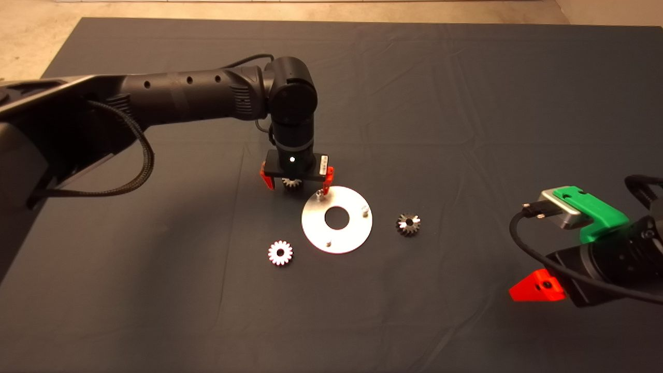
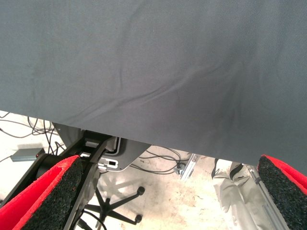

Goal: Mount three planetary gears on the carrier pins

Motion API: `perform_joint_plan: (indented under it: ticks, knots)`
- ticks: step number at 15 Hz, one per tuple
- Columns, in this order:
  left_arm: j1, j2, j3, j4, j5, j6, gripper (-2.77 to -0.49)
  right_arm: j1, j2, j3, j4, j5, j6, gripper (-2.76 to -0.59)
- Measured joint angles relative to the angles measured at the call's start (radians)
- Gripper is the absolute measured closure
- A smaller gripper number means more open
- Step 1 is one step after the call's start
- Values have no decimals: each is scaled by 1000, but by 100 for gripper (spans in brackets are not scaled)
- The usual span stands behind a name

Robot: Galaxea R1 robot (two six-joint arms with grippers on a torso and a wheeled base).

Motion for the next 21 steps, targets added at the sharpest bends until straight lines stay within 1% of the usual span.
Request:
perform_joint_plan:
  ticks: [2,7,11,12,14,18,21]
  knots:
    - [0,0,-5,0,-1,21,-277,0,0,0,0,0,0,-273]
    - [0,0,-12,0,-2,54,-277,0,0,0,0,0,0,-273]
    - [0,0,-34,1,0,64,-277,0,0,0,0,0,0,-273]
    - [0,0,-45,1,4,64,-277,0,0,0,0,0,0,-273]
    - [0,0,-65,1,5,63,-277,0,0,0,0,0,0,-273]
    - [0,16,-97,2,5,58,-277,0,0,0,0,0,0,-273]
    - [0,31,-105,3,5,32,-277,0,0,0,0,0,0,-273]
